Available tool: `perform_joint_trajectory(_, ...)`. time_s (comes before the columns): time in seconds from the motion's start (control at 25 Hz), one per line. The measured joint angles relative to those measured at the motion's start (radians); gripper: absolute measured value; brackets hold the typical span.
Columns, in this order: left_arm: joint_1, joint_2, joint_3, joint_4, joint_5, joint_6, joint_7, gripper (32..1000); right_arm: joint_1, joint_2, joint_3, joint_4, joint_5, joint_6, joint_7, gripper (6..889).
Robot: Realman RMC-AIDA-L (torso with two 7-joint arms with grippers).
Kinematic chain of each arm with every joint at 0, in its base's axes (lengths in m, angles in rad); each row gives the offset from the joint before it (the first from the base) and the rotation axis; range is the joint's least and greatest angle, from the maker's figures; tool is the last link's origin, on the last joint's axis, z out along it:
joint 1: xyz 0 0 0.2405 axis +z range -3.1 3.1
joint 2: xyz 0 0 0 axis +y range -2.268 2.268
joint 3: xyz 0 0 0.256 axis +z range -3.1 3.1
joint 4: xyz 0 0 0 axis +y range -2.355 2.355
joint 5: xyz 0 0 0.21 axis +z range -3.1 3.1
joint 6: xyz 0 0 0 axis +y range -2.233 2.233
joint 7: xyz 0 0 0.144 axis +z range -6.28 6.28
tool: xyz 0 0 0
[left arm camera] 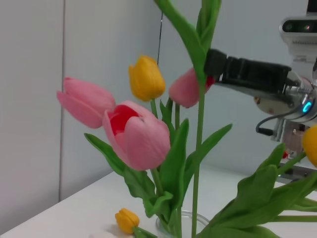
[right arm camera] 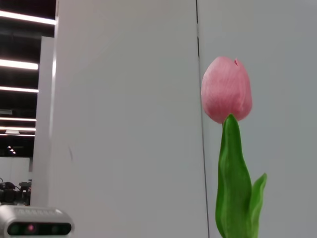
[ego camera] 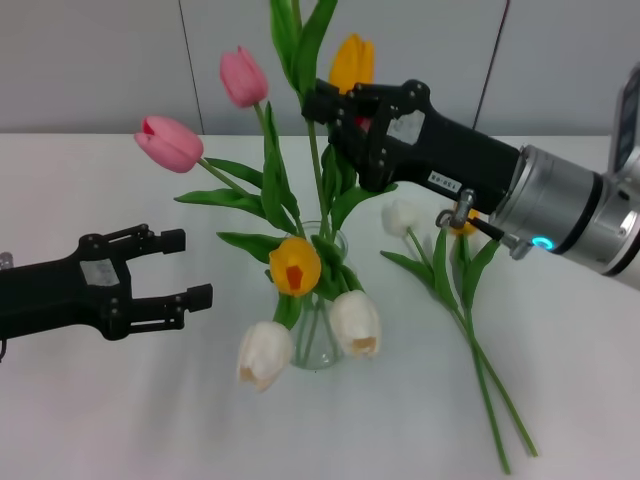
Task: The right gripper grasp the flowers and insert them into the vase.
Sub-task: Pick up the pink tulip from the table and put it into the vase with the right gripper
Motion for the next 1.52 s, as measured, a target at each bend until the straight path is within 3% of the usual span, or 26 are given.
perform_joint_trajectory(0.12,0.004,0.0015,0.0,0.0,0.001,0.001,-0.002,887,-0.009,0.0,-0.007,0.002,0.0,0.009,0.0,173)
perform_joint_trajectory(0.36,0.009,0.0035,0.0,0.0,0.002,0.001,-0.005,887,-0.054,0.0,-0.062,0.004,-0.001,0.04,-0.01,181)
perform_joint_trajectory(0.72,0.02,0.0058,0.0,0.0,0.003,0.001,-0.005,887,-0.08,0.0,-0.121,0.001,-0.003,0.075,-0.009,193)
perform_joint_trajectory(1.08,0.022,0.0077,0.0,-0.002,0.003,0.0,-0.005,887,-0.1,0.0,-0.127,0.005,-0.005,0.108,-0.003,206)
perform_joint_trajectory(1.36,0.03,0.0087,0.0,-0.002,0.002,-0.001,-0.005,887,-0.131,0.0,-0.121,-0.002,-0.003,0.054,-0.018,215)
perform_joint_trajectory(1.52,0.034,0.0082,-0.002,-0.002,0.002,0.0,-0.005,887,-0.153,0.0,-0.116,-0.004,-0.002,0.025,-0.042,299)
